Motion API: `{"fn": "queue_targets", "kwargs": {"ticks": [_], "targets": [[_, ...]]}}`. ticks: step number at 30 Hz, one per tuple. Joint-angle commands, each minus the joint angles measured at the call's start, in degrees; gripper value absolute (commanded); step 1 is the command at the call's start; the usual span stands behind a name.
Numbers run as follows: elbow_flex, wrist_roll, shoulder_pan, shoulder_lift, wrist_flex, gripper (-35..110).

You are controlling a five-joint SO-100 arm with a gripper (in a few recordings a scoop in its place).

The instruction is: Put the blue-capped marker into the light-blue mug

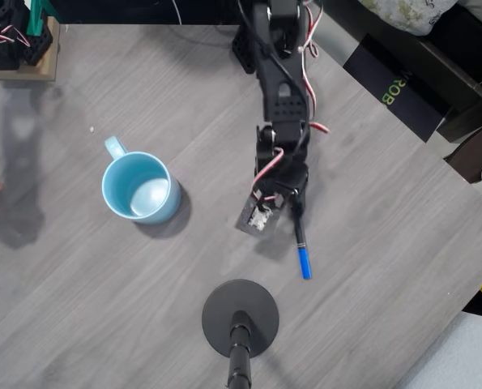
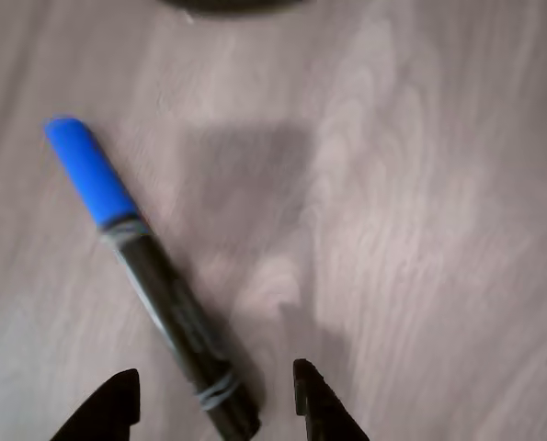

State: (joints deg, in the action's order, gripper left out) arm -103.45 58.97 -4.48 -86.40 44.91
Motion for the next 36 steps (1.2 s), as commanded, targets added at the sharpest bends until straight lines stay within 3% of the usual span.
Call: {"fn": "queue_targets", "kwargs": {"ticks": [1, 18, 20, 22, 36], "targets": [[7.8, 0.7, -3.3, 4.0, 4.0, 27], [17.3, 0.7, -9.7, 16.9, 9.0, 28], [18.2, 0.7, -9.7, 17.8, 9.0, 20], [18.8, 0.8, -9.6, 18.5, 9.0, 0], [19.2, 0.9, -9.3, 17.1, 9.4, 0]]}}
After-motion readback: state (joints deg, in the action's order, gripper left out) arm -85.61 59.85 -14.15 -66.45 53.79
